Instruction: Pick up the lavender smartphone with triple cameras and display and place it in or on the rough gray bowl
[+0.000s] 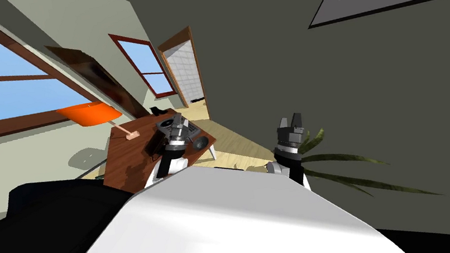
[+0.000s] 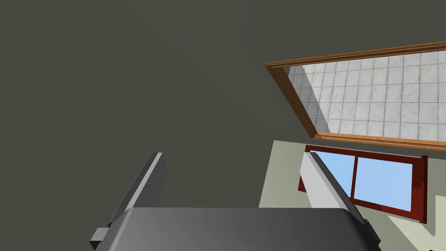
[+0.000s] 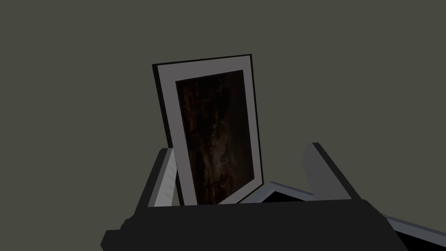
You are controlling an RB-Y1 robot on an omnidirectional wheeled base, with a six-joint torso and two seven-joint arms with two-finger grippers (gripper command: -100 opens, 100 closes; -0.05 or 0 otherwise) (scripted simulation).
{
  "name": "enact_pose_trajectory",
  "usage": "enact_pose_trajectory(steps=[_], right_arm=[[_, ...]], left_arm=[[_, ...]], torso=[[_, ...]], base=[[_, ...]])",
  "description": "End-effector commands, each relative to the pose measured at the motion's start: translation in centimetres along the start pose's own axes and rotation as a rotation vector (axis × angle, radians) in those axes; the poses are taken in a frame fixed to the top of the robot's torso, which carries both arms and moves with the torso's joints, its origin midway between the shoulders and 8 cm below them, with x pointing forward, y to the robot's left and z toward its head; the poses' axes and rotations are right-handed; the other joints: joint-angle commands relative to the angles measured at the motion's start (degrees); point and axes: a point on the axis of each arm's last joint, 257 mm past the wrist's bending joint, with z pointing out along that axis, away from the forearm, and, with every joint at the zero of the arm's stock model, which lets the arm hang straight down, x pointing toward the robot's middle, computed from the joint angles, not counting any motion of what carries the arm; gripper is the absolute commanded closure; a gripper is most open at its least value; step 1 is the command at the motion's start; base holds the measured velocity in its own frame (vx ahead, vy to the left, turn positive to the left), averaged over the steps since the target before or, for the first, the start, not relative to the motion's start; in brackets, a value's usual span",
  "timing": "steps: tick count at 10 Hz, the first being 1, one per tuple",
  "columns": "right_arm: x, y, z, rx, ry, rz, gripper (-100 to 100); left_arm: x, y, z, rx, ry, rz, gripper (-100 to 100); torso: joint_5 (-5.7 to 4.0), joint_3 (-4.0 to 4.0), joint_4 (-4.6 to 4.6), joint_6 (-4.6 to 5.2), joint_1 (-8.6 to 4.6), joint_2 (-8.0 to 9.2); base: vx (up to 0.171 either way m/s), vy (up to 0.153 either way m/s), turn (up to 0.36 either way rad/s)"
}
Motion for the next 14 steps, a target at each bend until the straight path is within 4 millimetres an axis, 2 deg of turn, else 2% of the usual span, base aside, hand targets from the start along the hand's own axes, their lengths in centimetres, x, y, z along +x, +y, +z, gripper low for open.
enact_pose_trajectory(steps=[1,4,5,6,7,9,11,12,13,14], right_arm=[[0.0,0.0,0.0,0.0,0.0,0.0,0],[0.0,0.0,0.0,0.0,0.0,0.0,0],[0.0,0.0,0.0,0.0,0.0,0.0,0],[0.0,0.0,0.0,0.0,0.0,0.0,0],[0.0,0.0,0.0,0.0,0.0,0.0,0],[0.0,0.0,0.0,0.0,0.0,0.0,0],[0.0,0.0,0.0,0.0,0.0,0.0,0],[0.0,0.0,0.0,0.0,0.0,0.0,0],[0.0,0.0,0.0,0.0,0.0,0.0,0],[0.0,0.0,0.0,0.0,0.0,0.0,0]], left_arm=[[-0.2,1.1,0.0,-0.038,0.007,0.004,-100],[-0.6,5.1,-0.7,-0.169,0.039,0.017,-100],[-0.6,5.5,-0.8,-0.184,0.04,0.017,-100],[-0.8,6.9,-1.2,-0.235,0.052,0.022,-100],[-0.8,7.0,-1.2,-0.237,0.052,0.022,-100],[-1.2,9.6,-2.1,-0.327,0.075,0.035,-100],[-1.5,11.5,-2.8,-0.394,0.089,0.044,-100],[-1.5,11.8,-3.0,-0.407,0.09,0.044,-100],[-1.8,13.2,-3.7,-0.457,0.104,0.054,-100],[-1.8,13.4,-3.8,-0.467,0.105,0.054,-100]], torso=[[0.0,0.0,0.0,0.0,0.0,0.0],[0.01,0.04,0.02,0.0,0.05,0.07],[-0.01,-0.01,0.0,-0.01,-0.06,-0.03],[0.0,0.01,0.0,-0.02,0.03,0.03],[0.02,0.03,0.01,-0.01,0.09,0.05],[0.03,0.08,0.03,-0.01,0.13,0.14],[0.01,0.04,0.01,-0.02,0.08,0.08],[0.01,0.05,0.02,-0.01,0.08,0.09],[0.02,0.07,0.03,-0.02,0.15,0.14],[0.03,0.06,0.03,-0.01,0.16,0.11]], base=[[0.047,-0.063,-0.018],[0.071,-0.091,-0.056],[0.072,-0.087,-0.009],[0.069,-0.072,-0.049],[0.047,-0.053,-0.016],[0.063,-0.079,-0.058],[0.064,-0.078,-0.022],[0.048,-0.058,-0.018],[0.062,-0.054,-0.047],[0.056,-0.043,-0.014]])
